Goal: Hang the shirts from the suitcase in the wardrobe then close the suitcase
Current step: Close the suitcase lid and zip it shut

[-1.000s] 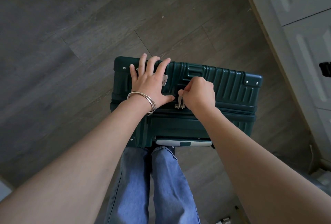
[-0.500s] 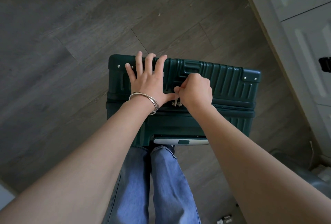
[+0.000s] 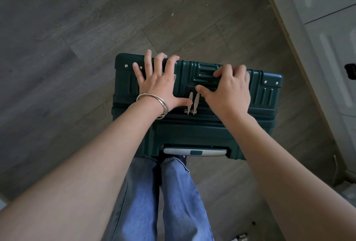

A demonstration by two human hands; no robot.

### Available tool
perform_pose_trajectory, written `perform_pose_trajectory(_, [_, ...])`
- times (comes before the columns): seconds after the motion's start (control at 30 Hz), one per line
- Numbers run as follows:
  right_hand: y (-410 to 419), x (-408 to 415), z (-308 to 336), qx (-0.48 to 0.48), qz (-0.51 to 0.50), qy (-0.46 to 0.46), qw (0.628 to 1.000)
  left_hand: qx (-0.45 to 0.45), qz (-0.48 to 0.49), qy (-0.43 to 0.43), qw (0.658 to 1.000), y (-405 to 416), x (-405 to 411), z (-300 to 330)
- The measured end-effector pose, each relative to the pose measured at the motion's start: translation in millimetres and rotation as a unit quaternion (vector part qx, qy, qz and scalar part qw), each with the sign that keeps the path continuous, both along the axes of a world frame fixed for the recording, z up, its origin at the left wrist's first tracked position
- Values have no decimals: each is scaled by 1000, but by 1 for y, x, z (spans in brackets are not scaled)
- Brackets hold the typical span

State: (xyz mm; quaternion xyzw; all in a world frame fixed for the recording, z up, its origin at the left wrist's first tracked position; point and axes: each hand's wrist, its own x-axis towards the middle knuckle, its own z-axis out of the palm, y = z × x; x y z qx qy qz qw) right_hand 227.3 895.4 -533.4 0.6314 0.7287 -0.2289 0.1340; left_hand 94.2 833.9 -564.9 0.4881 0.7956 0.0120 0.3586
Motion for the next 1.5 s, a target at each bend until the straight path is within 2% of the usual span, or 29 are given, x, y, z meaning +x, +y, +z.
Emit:
perform_pose_trajectory(0.07, [2, 3, -3, -6, 31, 18, 999, 2, 0, -5, 1000, 0, -1, 0])
perform_pose_trajectory(0.2, [5, 4, -7, -76, 38, 27, 996, 0, -3, -6, 1000, -1, -3, 0])
perform_pose_trajectory(0.8, [7, -7, -13, -88, 34, 4, 996, 13, 12, -16, 1000, 1, 0, -3])
perform_pose_trajectory(1.3, [17, -1, -11, -84, 32, 23, 996, 0, 19, 14, 1000, 14, 8, -6])
perform_pose_trajectory(1.5, [24, 4, -11, -106, 31, 46, 993, -2, 16, 0, 1000, 17, 5, -5])
